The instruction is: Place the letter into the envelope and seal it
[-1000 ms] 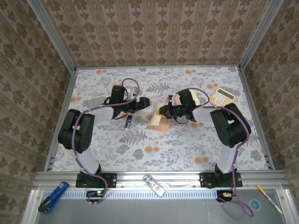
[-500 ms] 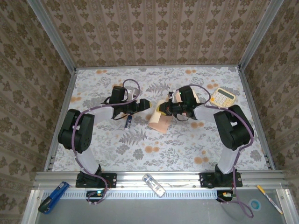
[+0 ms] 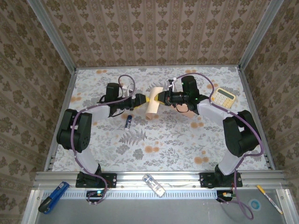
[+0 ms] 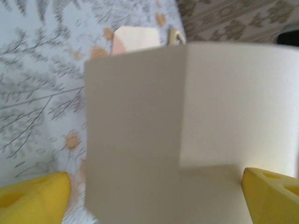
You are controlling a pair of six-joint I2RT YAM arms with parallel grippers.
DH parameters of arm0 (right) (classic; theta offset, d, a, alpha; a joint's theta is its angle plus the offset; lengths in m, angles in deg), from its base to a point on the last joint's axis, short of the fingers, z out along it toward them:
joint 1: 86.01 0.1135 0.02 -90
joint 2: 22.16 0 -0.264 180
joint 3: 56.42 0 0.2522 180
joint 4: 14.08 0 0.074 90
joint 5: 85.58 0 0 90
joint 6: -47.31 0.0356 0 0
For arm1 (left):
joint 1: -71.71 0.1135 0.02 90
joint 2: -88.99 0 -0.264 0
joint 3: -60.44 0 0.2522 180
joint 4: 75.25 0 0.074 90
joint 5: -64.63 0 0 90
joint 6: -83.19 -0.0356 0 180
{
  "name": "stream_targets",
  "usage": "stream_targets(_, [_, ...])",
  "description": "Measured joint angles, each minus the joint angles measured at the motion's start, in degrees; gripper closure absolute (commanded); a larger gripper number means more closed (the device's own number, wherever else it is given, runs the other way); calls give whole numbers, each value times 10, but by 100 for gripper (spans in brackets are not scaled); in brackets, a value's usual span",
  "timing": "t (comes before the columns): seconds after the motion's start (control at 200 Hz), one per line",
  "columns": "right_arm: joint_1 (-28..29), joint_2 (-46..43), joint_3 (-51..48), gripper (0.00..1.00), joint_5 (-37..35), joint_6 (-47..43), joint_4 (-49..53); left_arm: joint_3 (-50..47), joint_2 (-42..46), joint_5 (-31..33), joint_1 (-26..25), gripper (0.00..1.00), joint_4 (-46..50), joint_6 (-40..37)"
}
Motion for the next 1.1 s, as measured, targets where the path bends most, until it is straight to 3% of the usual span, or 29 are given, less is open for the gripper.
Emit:
stream_targets(0.245, [0, 0, 13, 100, 3, 25, -5, -19, -19, -50, 23, 6, -251, 185])
stream_targets(0.38, [0, 0, 37, 100, 5, 30, -5, -26, -30, -61, 24, 6, -323, 244])
stream_targets(0.535, [0, 0, 69, 100, 7, 31, -4, -32, -27, -64, 24, 6, -335, 254])
stream_targets(0.78, [9, 5, 117, 100, 12, 46, -6, -34, 23, -61, 24, 5, -271, 217])
stream_targets(1.1, [16, 20, 120, 100, 13, 66, -31, -34, 30, -61, 16, 6, -268, 223])
